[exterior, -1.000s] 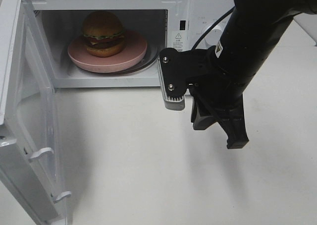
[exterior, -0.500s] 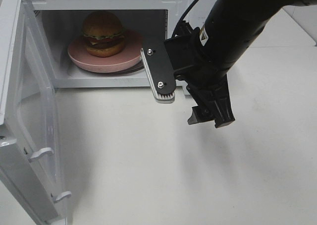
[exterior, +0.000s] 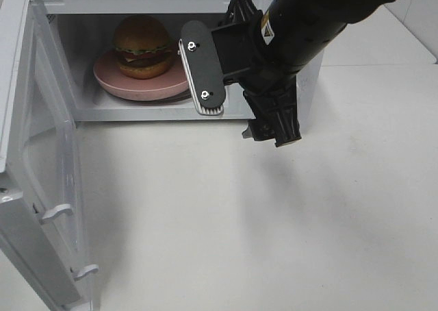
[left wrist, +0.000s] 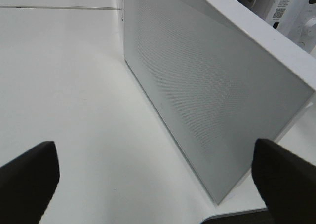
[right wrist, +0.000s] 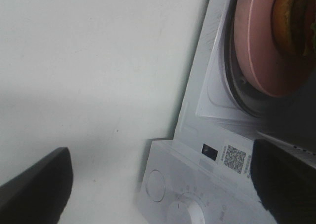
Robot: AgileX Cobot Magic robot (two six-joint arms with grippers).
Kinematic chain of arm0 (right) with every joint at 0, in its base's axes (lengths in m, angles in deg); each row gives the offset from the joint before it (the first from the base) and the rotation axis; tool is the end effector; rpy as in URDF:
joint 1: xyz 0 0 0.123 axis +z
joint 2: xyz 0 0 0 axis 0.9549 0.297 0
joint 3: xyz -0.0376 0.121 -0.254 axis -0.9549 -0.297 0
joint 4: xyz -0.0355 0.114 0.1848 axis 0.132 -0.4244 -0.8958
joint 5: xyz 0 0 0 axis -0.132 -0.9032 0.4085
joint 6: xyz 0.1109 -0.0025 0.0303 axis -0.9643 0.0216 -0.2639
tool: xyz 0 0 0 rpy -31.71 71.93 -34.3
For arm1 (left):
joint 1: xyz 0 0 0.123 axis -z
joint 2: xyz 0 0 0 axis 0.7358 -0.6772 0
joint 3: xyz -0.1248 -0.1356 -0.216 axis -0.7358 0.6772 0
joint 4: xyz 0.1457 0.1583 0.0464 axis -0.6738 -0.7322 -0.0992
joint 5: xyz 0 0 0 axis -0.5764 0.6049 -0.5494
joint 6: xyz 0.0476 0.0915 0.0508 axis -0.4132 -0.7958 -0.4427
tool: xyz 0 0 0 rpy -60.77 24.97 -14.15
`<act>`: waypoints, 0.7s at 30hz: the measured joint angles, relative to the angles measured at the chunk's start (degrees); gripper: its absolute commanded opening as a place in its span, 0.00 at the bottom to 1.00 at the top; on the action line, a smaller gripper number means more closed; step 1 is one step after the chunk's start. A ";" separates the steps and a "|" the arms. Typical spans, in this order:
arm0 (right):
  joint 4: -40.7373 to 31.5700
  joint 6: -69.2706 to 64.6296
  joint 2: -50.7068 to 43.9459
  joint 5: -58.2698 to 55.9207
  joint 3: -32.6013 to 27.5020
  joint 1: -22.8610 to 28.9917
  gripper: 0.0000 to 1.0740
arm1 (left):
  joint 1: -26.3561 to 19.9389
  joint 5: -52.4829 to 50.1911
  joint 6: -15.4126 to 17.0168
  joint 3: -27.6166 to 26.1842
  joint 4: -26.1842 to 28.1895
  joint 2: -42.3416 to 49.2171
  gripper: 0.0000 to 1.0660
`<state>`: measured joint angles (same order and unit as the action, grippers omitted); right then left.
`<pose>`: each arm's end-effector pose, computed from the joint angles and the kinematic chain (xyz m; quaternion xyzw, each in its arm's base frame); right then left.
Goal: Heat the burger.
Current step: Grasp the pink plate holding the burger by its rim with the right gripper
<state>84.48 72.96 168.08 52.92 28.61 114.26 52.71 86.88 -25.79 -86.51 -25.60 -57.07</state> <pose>0.2743 0.2187 0.2439 -0.7816 0.5333 -0.1575 0.2826 -0.0159 -0.0125 0.2557 0.0559 0.8468 -0.0857 0.5219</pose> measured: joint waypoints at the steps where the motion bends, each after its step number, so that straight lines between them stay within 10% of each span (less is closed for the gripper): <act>1: 0.52 -0.06 0.52 0.52 0.11 0.17 0.86 | 0.00 0.00 0.00 0.00 0.00 0.00 0.92; 21: 1.09 -0.80 9.05 5.67 7.39 1.49 0.83 | 0.00 0.00 0.00 0.00 0.00 0.00 0.92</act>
<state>85.57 72.16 177.13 58.60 36.00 115.75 52.71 86.88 -25.79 -86.51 -25.60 -57.07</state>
